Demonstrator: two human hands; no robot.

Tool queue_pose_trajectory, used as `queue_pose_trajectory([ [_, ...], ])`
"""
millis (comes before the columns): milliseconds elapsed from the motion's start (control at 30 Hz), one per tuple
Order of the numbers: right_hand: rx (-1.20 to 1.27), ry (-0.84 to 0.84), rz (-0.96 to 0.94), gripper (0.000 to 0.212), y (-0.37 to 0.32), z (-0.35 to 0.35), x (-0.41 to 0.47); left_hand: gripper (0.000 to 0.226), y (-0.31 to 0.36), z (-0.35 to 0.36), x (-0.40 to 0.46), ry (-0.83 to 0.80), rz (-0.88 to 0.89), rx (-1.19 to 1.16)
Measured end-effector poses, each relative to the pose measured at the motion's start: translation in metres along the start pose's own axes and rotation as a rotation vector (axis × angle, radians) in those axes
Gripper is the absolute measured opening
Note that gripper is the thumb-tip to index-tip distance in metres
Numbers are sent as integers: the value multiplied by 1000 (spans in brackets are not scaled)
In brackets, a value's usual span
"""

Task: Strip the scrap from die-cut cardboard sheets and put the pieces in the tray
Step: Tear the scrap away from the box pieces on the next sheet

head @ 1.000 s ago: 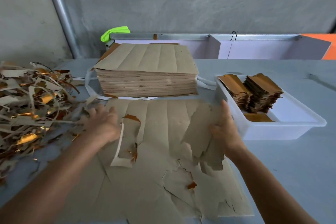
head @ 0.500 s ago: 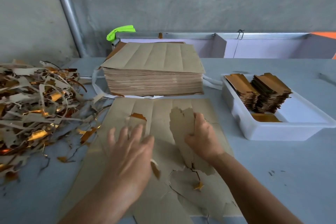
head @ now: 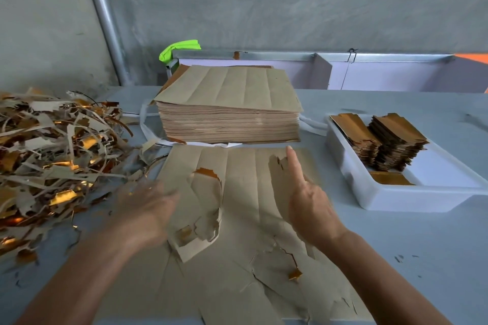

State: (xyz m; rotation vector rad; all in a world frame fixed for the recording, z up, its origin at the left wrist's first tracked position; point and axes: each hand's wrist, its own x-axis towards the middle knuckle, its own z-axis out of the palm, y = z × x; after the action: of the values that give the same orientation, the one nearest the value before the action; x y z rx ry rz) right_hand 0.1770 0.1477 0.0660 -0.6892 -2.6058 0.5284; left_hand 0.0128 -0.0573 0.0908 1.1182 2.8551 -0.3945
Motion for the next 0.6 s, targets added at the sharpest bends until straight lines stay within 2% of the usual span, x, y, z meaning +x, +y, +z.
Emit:
queue_pose_trajectory([
  [100, 16, -72, -116, 112, -2, 10, -4, 69, 38, 7, -21, 286, 415, -326],
  [133, -4, -95, -150, 111, -3, 13, -6, 67, 52, 10, -21, 274, 512, -428],
  [167, -38, -106, -168, 103, -4, 15, -6, 67, 63, 14, -19, 197, 567, -466],
  [267, -75, -108, -164, 53, -3, 16, -3, 75, 78, 34, 1, -55, 531, -260],
  [333, -93, -126, -148, 27, -1, 15, -3, 72, 70, 41, 17, -73, 518, -163],
  [433, 20, -135, -53, 29, 1, 13, -3, 61, 62, 44, 25, -19, 606, -60],
  [533, 60, -146, -15, 34, -3, 12, -2, 75, 57, 47, 21, -58, 627, -87],
  [600, 72, -165, 22, 36, -4, 12, -1, 73, 54, 49, 19, -36, 635, -90],
])
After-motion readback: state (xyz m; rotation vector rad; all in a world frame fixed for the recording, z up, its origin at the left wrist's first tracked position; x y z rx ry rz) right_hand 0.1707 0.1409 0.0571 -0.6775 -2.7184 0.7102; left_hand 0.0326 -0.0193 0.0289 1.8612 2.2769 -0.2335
